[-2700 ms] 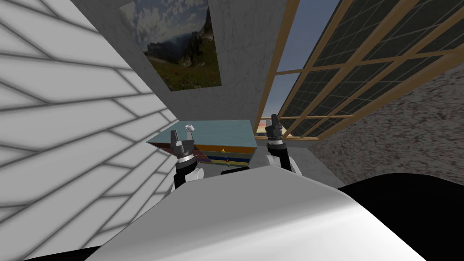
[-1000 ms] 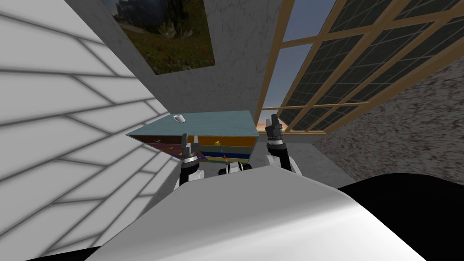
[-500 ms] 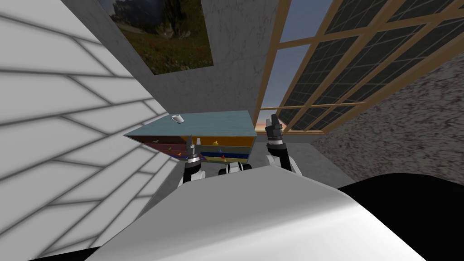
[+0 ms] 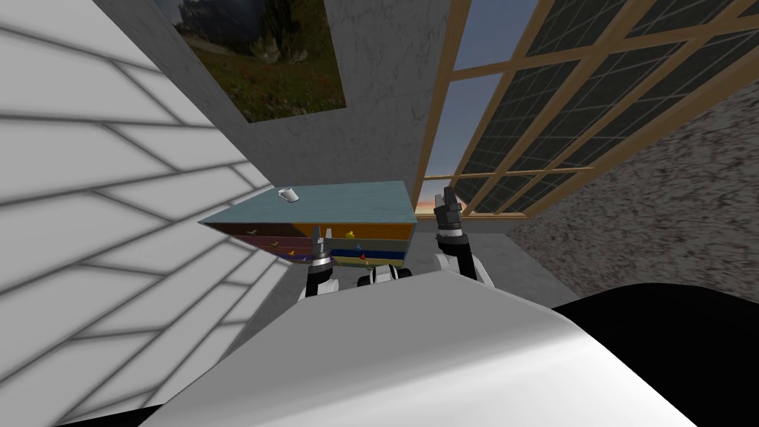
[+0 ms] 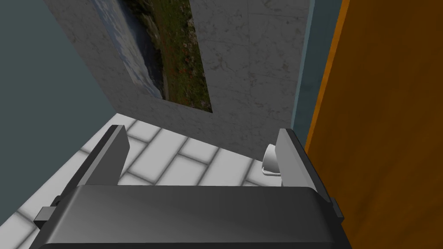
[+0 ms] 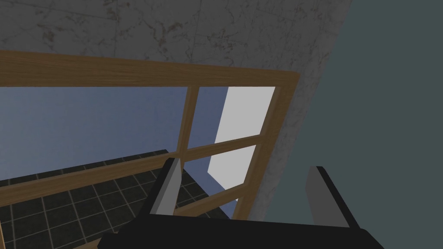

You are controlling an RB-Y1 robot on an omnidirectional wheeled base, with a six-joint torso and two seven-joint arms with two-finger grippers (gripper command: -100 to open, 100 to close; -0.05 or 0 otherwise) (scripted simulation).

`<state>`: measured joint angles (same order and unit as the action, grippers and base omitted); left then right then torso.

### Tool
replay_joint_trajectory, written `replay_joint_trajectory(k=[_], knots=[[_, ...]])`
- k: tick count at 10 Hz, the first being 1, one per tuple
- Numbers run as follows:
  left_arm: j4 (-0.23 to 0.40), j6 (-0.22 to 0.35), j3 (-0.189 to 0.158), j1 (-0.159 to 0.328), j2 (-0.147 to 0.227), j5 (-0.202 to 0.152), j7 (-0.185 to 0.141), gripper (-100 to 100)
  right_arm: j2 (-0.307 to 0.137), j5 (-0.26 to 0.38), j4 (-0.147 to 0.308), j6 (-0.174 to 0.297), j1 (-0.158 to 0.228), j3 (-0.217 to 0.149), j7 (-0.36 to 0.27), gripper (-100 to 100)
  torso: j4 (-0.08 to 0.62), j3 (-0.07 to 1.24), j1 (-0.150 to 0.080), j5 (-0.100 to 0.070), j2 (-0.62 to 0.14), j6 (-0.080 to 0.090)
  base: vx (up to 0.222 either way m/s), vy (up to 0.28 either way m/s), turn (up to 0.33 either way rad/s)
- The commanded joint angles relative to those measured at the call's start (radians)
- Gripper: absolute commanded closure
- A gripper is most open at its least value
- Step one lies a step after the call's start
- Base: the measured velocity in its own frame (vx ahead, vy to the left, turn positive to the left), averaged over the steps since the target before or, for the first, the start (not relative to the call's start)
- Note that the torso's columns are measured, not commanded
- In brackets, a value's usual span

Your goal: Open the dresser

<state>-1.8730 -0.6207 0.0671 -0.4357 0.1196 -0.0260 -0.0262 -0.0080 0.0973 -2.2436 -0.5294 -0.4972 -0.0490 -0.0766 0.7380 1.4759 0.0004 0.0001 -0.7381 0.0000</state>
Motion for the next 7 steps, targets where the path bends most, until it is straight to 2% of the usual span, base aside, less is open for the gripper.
replay_joint_trajectory(k=[1,7], knots=[[0.048,-0.016,0.004,0.001,-0.003,0.005,0.004,-100,0.0,0.0,0.0,0.0,0.0,0.0,0.0,0,0.0,0.0,0.0,0.0,0.0,0.0,-0.007,-0.024,-0.008],[0.157,-0.039,0.011,0.019,0.01,0.015,0.012,-100,0.0,0.0,0.0,0.0,0.0,0.0,0.0,0,0.0,0.0,0.0,0.0,0.0,0.0,-0.004,-0.026,-0.012]])
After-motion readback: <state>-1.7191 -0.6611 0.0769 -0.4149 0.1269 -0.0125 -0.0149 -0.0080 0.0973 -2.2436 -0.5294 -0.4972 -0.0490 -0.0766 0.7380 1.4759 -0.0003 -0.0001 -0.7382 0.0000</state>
